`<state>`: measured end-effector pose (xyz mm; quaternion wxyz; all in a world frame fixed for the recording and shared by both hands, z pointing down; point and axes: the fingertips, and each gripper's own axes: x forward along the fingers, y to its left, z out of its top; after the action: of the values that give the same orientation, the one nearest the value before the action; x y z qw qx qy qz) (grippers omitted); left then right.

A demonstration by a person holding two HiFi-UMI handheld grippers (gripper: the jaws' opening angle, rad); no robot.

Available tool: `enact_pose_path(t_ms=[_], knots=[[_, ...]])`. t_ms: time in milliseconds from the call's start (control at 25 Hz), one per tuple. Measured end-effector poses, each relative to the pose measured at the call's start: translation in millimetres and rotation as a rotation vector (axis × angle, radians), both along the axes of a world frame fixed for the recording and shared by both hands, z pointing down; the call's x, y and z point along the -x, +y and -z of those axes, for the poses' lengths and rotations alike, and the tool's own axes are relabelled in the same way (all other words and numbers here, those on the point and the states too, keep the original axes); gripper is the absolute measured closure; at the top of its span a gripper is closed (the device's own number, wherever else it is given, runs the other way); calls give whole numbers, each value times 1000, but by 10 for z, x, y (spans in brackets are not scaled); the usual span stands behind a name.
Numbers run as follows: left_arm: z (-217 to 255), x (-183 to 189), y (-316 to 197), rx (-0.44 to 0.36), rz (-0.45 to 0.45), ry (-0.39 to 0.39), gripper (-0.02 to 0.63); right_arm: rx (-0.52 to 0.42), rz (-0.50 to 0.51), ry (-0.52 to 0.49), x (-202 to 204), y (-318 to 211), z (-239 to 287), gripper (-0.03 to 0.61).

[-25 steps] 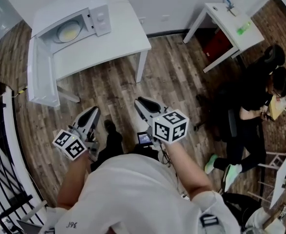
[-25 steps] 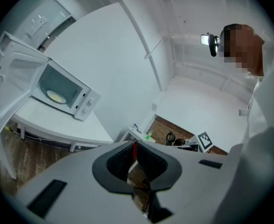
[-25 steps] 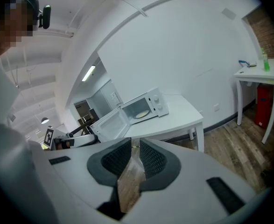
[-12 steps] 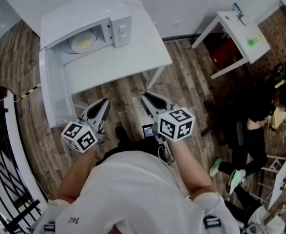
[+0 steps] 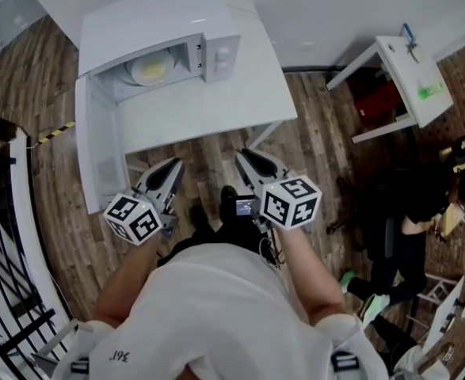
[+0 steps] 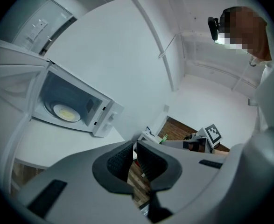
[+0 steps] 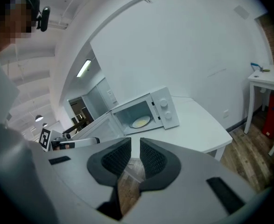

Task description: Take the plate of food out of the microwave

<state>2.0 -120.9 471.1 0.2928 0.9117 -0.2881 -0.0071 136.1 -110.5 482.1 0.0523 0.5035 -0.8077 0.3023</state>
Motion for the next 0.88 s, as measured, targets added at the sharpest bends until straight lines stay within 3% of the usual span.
enact_pose_path(t_ms=[440,880], knots=[[-43,-76,-447,23,215,-40,604,5,147,1,-249,-626,-51,520],[-87,-192,-578,34,248,-59,604,13,228,11,-223,-932,-118,520]])
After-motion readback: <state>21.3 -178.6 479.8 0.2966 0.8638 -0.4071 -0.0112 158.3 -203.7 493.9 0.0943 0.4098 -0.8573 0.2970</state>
